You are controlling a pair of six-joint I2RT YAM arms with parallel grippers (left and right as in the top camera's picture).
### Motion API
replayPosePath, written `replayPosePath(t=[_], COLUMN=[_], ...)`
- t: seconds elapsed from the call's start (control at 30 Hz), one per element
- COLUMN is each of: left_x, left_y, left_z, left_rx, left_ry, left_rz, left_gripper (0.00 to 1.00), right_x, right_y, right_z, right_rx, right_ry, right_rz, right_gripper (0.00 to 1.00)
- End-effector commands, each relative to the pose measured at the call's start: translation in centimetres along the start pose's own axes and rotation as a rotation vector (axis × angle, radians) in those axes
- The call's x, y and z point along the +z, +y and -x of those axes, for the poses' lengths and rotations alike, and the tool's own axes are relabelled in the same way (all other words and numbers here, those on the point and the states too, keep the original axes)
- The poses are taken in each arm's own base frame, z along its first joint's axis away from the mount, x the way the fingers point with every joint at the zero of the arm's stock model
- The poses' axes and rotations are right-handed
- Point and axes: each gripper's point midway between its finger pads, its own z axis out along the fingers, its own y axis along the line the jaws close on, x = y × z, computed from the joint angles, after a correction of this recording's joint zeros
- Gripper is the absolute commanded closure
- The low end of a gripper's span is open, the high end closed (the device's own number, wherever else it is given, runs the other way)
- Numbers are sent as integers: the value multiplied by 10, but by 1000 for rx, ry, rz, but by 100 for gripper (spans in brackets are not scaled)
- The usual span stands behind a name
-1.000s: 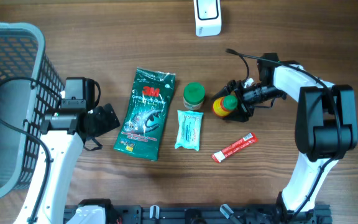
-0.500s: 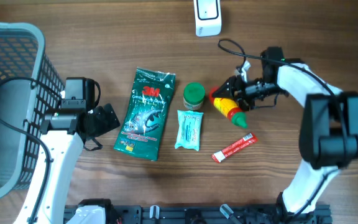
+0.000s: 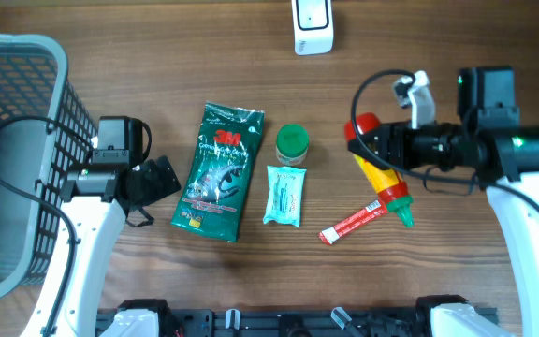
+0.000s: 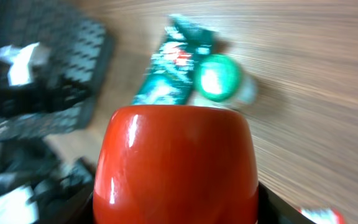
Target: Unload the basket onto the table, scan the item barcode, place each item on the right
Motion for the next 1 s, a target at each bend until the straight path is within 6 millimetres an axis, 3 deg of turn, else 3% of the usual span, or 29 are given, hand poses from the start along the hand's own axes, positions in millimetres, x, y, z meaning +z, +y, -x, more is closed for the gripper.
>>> replayPosePath(t=[0.0,0.13,0.3,0.37,0.5,0.57,0.7,0.83,0.97], left_x=[-1,-1,-1,-1,-1,-1,-1,-1,-1], left_y=[1,2,1,1,2,2,2,1,2], left_z=[-1,-1,-1,-1,-1,-1,-1,-1,-1], left_rx=[13,13,13,13,13,13,13,13,13], left_ry=[-2,-2,-2,-2,-2,-2,-2,-2,-2], left_rz=[-4,-4,-4,-4,-4,-4,-4,-4,-4], left_gripper=[0,0,0,0,0,0,0,0,0], right_x=[-13,-5,0,16,59,83,112,124,129], right_y=[-47,-76,-132,-133,-130,-133,-145,-148,-144], right_z=[-4,-20,-29,-30,-16,-24,-38,-32,-32], right_rx=[236,538,881,947,874,935,1079,1099,1079], right_ry=[-30,-37,-220,-247,-263,-248,-276,-299,-263], right_rz=[-298,-418,-777,-817,-826,-849,-909,-884,-856], right_gripper=[53,54,57,57,50,49,48,43,29])
